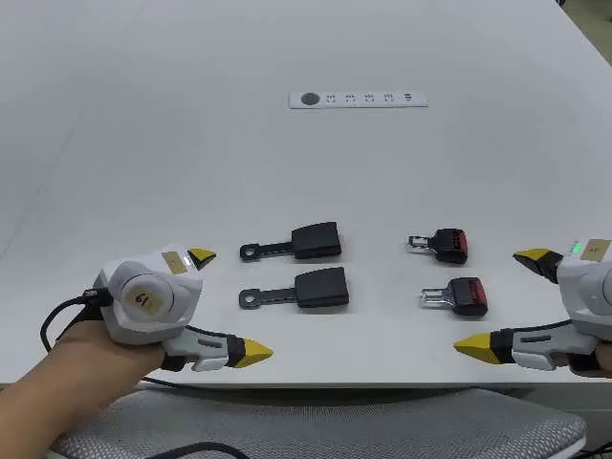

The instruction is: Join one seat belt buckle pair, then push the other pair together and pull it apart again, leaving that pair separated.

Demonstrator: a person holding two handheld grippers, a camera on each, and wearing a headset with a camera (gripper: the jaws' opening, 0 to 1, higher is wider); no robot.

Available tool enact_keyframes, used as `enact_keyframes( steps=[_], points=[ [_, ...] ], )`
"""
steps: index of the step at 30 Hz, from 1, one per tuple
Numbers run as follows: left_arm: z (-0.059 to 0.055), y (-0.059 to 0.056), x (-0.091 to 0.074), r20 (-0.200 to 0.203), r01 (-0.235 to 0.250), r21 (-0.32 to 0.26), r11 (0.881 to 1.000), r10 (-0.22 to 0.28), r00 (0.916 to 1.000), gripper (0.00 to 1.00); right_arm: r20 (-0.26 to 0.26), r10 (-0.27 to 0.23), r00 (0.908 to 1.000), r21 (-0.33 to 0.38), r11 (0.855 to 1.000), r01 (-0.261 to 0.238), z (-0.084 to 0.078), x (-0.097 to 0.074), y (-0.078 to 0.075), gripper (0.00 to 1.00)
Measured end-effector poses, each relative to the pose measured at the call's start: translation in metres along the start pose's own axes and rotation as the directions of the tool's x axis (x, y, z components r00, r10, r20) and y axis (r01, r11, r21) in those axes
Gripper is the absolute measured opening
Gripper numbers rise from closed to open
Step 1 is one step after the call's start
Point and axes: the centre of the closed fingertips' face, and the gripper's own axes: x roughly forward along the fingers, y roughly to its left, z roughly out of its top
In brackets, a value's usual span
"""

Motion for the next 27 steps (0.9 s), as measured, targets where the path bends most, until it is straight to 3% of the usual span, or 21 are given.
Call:
enact_keyframes(
  steps=[21,27],
  points=[
    [0.001,-0.002,-0.003,0.017,-0.013,-0.011,1.0,0.014,0.9998,0.94,-0.012,0.011,0.9999,-0.015,1.0,-0.011,-0.002,-0.002,0.011,0.91],
    [-0.002,-0.013,-0.003,0.009,-0.001,-0.015,1.0,0.001,1.0,0.94,-0.01,0.009,0.9999,-0.005,1.0,-0.009,-0.001,-0.005,0.012,0.9]
  ],
)
